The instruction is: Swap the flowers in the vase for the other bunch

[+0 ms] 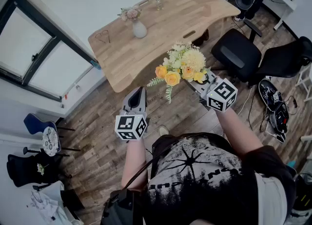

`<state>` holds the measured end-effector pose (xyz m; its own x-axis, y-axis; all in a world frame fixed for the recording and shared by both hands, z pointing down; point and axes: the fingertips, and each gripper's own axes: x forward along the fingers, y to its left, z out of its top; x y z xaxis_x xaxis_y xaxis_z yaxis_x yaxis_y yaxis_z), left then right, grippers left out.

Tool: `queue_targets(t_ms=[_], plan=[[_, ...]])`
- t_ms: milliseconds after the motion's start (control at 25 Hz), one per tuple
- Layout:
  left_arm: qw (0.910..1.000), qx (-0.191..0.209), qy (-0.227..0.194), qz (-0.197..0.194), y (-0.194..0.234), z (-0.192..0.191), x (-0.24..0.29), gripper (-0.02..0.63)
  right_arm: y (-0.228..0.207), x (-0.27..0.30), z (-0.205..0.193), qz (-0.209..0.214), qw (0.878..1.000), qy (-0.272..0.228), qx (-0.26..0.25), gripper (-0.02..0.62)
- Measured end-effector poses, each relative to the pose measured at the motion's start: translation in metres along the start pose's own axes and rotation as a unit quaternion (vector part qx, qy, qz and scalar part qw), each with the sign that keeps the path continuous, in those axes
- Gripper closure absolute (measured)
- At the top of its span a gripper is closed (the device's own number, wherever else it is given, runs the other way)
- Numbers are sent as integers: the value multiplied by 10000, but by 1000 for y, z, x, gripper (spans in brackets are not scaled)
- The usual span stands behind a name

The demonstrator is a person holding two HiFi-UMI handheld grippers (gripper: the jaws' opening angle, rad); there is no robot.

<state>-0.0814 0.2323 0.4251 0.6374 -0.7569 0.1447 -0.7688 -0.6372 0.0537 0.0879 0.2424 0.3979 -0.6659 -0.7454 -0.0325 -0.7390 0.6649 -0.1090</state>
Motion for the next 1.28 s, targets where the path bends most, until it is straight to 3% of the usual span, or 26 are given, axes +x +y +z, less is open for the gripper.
queue_targets(t_ms=[960,1280], plan=[[9999,-142,90,-5,-6,-3,7,592,-4,-1,-8,57,9997,-39,220,512],[9999,14,159,64,12,-5,31,592,-26,17,-13,15,9997,-34,238,512]])
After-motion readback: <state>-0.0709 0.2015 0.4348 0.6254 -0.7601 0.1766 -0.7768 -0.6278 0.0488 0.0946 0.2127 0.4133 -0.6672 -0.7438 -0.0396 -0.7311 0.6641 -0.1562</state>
